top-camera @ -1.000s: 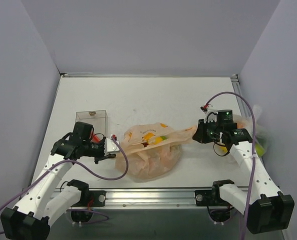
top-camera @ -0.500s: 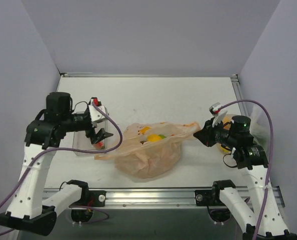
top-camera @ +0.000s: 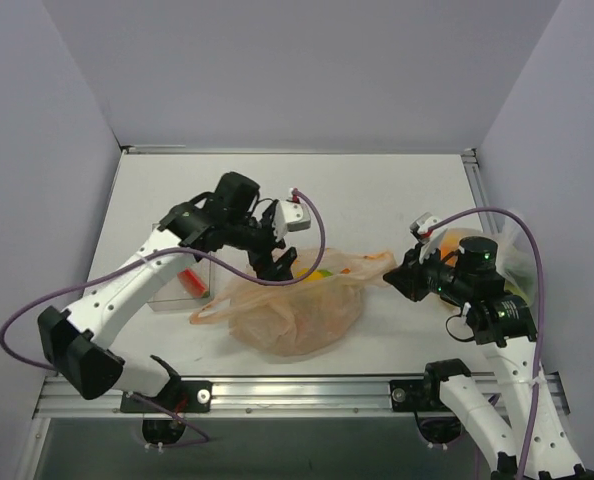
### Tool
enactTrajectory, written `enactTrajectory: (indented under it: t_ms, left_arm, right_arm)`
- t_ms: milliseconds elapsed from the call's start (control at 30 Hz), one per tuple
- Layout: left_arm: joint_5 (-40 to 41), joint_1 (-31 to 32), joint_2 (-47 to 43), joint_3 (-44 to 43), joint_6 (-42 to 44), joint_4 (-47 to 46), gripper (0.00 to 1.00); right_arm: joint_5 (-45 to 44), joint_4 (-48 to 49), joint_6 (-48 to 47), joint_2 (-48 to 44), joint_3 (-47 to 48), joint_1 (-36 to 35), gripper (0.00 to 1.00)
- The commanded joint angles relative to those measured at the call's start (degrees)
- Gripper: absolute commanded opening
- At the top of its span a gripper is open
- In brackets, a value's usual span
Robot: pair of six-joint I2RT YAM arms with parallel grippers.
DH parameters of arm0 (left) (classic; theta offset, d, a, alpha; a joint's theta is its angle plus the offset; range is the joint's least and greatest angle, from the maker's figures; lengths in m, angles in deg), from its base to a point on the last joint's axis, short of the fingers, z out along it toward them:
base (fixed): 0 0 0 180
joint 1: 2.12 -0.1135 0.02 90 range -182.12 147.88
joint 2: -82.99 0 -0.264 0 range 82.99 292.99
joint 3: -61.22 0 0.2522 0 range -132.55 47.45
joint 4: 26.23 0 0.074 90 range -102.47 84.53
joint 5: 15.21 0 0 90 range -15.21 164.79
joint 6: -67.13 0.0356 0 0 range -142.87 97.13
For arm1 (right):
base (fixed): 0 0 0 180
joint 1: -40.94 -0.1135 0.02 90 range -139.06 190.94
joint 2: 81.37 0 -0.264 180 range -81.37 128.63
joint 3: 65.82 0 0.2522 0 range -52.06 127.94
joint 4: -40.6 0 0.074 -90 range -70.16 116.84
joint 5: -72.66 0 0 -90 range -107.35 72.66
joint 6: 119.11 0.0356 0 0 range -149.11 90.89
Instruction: Place the fake fruits into the plastic bag and tie a complex knot
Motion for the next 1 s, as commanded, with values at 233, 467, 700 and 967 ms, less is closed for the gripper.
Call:
enactTrajectory:
  t_ms: [233, 467, 700, 967]
  left_arm:
    - [8.34, 9.78, 6.28, 6.89, -1.23, -9.65, 0.97]
    - [13.77, 15.24, 4.7, 17.0, 4.39, -14.83, 0.44]
    - [6.55, 12.26, 2.42, 18.95, 11.68, -16.77, 0.0]
    - [-12.74, 2.14, 4.87, 10.69, 14.23, -11.07, 0.0]
  right_arm:
    - [-1.77, -0.03, -1.7, 0.24, 0.31, -0.79, 0.0]
    - [-3.19, 1.2, -0.12, 2.08, 1.8, -0.79, 0.0]
    - [-0.82, 5.94, 4.98, 5.95, 6.01, -0.79, 0.0]
    - [8.41, 6.74, -5.89, -1.48, 1.99, 2.99, 0.67]
